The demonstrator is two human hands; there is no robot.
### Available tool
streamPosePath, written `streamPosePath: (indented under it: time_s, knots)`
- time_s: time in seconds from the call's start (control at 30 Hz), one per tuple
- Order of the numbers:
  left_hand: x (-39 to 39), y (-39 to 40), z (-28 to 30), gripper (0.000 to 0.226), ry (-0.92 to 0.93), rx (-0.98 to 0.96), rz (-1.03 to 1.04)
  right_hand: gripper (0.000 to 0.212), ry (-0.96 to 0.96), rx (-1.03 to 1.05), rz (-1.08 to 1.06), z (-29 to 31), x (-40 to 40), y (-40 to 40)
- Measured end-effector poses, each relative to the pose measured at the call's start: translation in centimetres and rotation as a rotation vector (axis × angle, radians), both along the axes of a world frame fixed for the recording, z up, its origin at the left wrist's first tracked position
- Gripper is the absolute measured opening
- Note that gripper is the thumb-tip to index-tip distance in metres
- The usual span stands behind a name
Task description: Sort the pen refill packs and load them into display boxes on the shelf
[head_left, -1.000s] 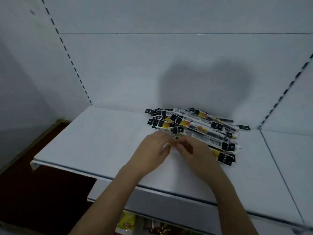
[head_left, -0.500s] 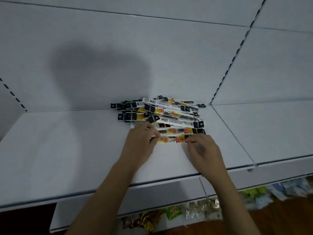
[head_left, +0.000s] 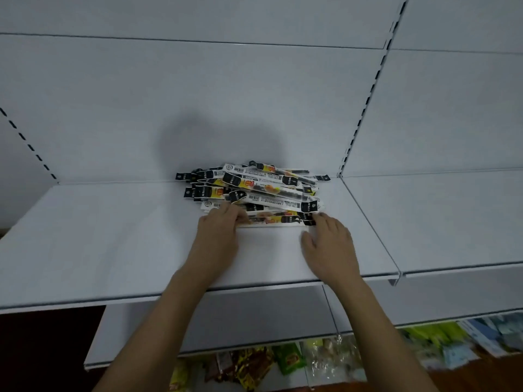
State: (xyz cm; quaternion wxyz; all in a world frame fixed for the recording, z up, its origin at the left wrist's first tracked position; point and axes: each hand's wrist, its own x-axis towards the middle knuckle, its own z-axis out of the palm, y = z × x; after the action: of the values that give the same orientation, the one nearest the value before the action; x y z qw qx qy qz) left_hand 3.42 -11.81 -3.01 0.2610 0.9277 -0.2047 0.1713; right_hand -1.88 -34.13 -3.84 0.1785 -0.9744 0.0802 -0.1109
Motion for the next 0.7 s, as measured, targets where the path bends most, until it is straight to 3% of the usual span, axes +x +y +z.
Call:
streamPosePath:
  time_s: [0.1,0.23,0.3,0.4,0.53,0.6,0.7]
  knots:
    - [-1.1,-1.3,0.5,0.017,0.078,-0.056,0.111,0.061,0.064,0.002,0.003,0.0,-0.3,-0.8]
    - [-1.4,-2.5,1.1,0.064,0.128,0.271,0.147,0.069,0.157,-0.054,-0.017,-0.1,-0.6,-1.0]
    - [-0.9,-2.6,0.8,0.069,0.185,0.362,0.138,0.071,0.166,-0.071,-0.017,-0.1,-0.6,-1.0]
    - [-0.8,-2.2,0.0,0.056,0.068,0.246,0.100,0.073,0.145,-0.085,0.014,-0.3,-0.3,-1.8]
    - [-1.0,-1.8,-0.9,0.025,-0.168,0.235,0.114,0.077,0.029,-0.109,0.069,-0.6,-0.4,-3.2]
    - [-1.4,-2.0,-0.6,0.022,-0.209,0.210,0.134,0.076,0.057,-0.086,0.077,-0.7,-0.4,-3.3]
    - [-2.0,-2.2,0.2,0.035,-0.212,0.141,0.207,0.072,0.037,-0.077,0.047,-0.8,-0.5,-3.0]
